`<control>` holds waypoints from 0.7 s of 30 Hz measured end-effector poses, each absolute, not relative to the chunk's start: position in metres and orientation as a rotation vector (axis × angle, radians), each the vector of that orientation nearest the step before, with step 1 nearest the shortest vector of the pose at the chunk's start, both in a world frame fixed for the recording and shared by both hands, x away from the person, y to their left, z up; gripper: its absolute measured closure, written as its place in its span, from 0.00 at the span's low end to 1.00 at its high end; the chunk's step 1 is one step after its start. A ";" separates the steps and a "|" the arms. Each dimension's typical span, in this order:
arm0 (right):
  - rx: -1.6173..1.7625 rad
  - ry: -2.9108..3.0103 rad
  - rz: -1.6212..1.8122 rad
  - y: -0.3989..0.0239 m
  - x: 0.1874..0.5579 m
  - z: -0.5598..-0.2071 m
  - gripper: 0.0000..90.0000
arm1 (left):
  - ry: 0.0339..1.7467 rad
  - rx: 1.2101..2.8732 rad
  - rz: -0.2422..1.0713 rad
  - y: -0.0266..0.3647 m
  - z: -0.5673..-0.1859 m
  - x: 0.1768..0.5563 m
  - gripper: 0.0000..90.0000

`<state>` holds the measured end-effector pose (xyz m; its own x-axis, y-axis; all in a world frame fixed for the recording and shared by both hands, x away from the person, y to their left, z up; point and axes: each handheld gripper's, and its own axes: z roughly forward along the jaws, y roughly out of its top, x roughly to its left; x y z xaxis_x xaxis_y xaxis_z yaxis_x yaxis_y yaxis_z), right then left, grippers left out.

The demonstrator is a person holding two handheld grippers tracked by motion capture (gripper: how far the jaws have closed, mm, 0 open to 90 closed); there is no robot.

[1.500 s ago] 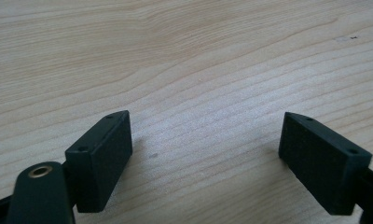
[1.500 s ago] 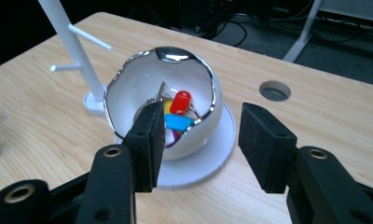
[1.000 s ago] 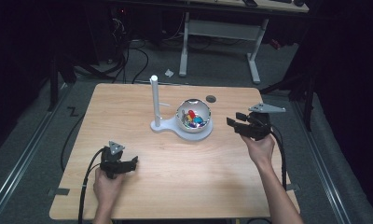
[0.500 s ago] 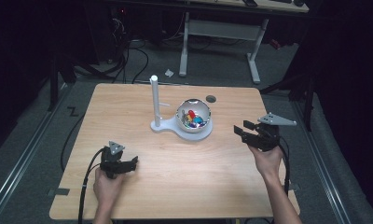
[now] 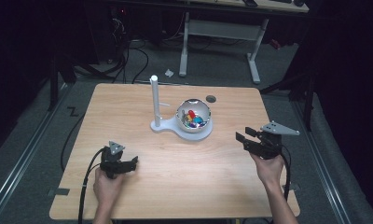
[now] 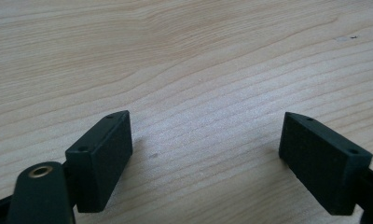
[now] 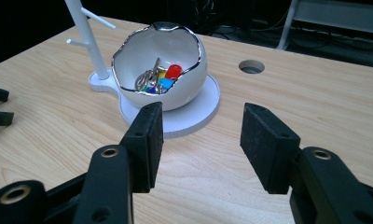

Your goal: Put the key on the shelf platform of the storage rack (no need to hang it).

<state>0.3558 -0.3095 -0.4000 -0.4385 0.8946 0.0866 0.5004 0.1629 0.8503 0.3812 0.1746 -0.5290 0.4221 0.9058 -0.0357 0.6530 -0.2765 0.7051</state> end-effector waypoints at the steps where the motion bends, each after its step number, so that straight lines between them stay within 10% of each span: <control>1: 1.325 2.007 1.201 -0.310 0.355 -0.402 0.55 | 1.313 2.028 0.500 0.175 -0.529 0.381 0.20; 21: 1.373 2.015 1.199 -0.307 0.351 -0.430 0.55 | 1.314 2.028 0.501 0.174 -0.529 0.381 0.20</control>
